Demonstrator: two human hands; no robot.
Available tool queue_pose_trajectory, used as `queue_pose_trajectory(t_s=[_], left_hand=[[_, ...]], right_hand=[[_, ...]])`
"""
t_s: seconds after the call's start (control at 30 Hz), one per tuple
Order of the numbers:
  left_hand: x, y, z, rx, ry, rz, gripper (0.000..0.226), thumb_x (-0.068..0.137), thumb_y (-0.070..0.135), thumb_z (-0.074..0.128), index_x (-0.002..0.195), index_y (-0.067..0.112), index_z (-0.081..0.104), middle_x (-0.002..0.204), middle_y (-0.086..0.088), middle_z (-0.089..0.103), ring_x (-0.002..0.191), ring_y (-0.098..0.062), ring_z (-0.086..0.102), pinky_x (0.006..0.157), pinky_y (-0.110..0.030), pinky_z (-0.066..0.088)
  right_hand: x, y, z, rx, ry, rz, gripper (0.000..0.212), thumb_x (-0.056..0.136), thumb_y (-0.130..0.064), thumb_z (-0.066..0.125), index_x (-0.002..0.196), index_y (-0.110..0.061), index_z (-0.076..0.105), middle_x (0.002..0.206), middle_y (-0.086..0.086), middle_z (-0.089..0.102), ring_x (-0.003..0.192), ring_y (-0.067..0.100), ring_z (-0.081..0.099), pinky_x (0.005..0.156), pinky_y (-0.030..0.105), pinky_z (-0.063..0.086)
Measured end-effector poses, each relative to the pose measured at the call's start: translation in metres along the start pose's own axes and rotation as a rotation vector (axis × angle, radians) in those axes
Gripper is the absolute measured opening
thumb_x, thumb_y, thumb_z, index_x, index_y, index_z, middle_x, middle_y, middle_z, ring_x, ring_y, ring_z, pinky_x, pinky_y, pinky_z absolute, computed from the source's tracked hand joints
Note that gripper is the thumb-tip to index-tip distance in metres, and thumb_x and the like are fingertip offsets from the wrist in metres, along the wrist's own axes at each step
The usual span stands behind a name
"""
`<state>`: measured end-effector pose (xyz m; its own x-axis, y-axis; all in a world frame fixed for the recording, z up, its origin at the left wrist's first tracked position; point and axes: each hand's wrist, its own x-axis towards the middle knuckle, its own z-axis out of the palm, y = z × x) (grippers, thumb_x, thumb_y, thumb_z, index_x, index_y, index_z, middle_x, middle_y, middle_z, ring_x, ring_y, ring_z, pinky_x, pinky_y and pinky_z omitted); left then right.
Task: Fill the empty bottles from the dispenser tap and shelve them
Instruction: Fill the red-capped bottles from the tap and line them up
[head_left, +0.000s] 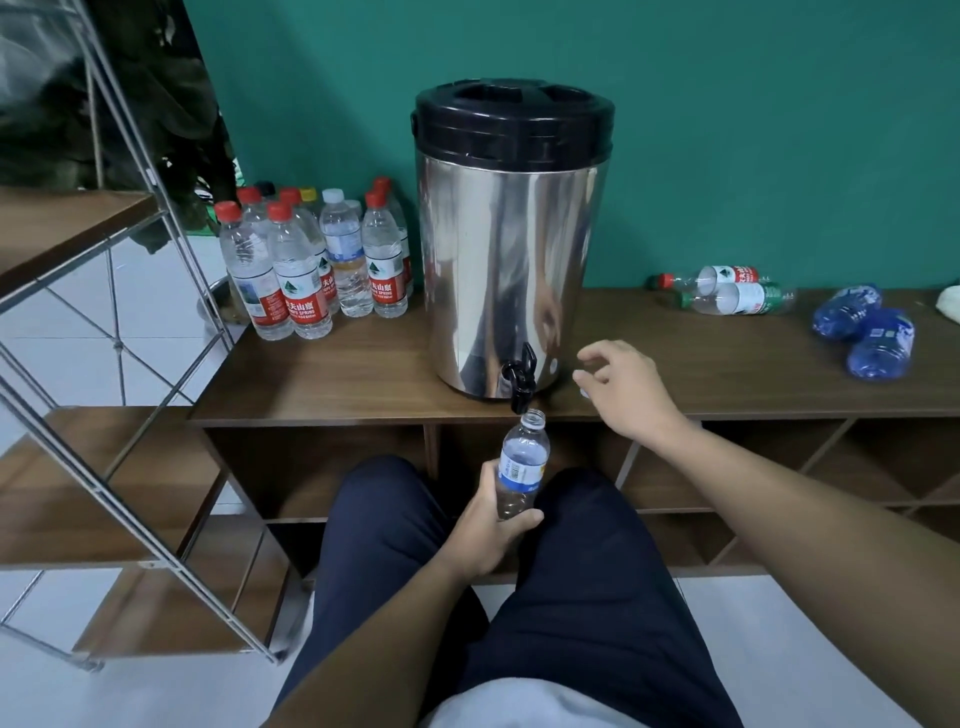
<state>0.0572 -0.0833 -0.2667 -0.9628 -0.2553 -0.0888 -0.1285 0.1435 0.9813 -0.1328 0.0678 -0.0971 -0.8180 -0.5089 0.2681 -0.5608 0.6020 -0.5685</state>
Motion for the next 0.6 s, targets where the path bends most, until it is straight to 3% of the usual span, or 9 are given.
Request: queue_pose_trajectory(t_s=[0.07,0.13,0.2,0.37,0.43,0.5,0.6], left_hand=[[0.002,-0.003,-0.001,0.012,0.006,-0.005,0.070,0.094,0.034,0.087,0.144,0.047,0.040,0.110,0.018,0.069,0.087,-0.001,0.066,0.082,-0.030,0.052],[0.002,-0.005,-0.003,0.031,0.014,-0.006,0.072,0.095,0.032,0.087,0.147,0.044,0.039,0.112,0.017,0.068,0.090,0.000,0.067,0.086,-0.031,0.053],[0.003,-0.006,-0.004,0.045,0.030,-0.002,0.073,0.097,0.028,0.086,0.151,0.038,0.037,0.116,0.015,0.068,0.095,0.002,0.067,0.091,-0.030,0.053],[0.003,-0.007,-0.004,0.038,0.065,-0.001,0.074,0.096,0.029,0.085,0.151,0.042,0.037,0.122,0.009,0.068,0.103,-0.005,0.067,0.094,-0.030,0.055],[0.002,-0.006,-0.004,0.047,0.072,0.003,0.074,0.097,0.027,0.085,0.153,0.039,0.037,0.125,0.010,0.067,0.108,-0.005,0.066,0.097,-0.028,0.054],[0.001,-0.004,-0.004,0.049,0.072,0.010,0.074,0.098,0.025,0.084,0.153,0.038,0.037,0.125,0.011,0.067,0.109,-0.004,0.066,0.098,-0.027,0.053],[0.003,-0.005,-0.004,0.036,0.077,0.006,0.071,0.097,0.027,0.085,0.149,0.040,0.039,0.120,0.012,0.068,0.104,-0.003,0.067,0.097,-0.030,0.056]], right_hand=[[-0.005,-0.021,-0.005,0.076,0.026,-0.040,0.010,0.105,-0.026,0.070,0.111,-0.021,0.077,0.111,-0.004,0.072,0.084,0.009,0.074,0.083,0.023,0.054],[-0.013,-0.043,-0.010,0.169,0.042,-0.069,0.016,0.108,-0.029,0.064,0.098,-0.024,0.076,0.093,-0.006,0.074,0.077,0.007,0.071,0.073,0.017,0.049],[-0.020,-0.063,-0.015,0.262,0.038,-0.097,0.025,0.110,-0.036,0.060,0.092,-0.026,0.074,0.083,-0.006,0.073,0.074,0.008,0.068,0.069,0.019,0.048],[-0.024,-0.093,-0.018,0.306,-0.036,-0.164,0.035,0.110,-0.052,0.057,0.093,-0.028,0.075,0.080,-0.002,0.074,0.080,0.014,0.069,0.077,0.028,0.051],[-0.023,-0.099,-0.017,0.270,-0.075,-0.190,0.035,0.110,-0.050,0.059,0.090,-0.026,0.074,0.072,0.002,0.070,0.070,0.014,0.064,0.072,0.026,0.048],[-0.020,-0.101,-0.015,0.233,-0.092,-0.203,0.035,0.110,-0.044,0.060,0.084,-0.022,0.072,0.068,0.010,0.064,0.065,0.020,0.057,0.070,0.033,0.047],[-0.017,-0.098,-0.016,0.229,-0.122,-0.178,0.033,0.110,-0.037,0.059,0.086,-0.021,0.074,0.067,0.004,0.066,0.072,0.025,0.064,0.076,0.039,0.053]])
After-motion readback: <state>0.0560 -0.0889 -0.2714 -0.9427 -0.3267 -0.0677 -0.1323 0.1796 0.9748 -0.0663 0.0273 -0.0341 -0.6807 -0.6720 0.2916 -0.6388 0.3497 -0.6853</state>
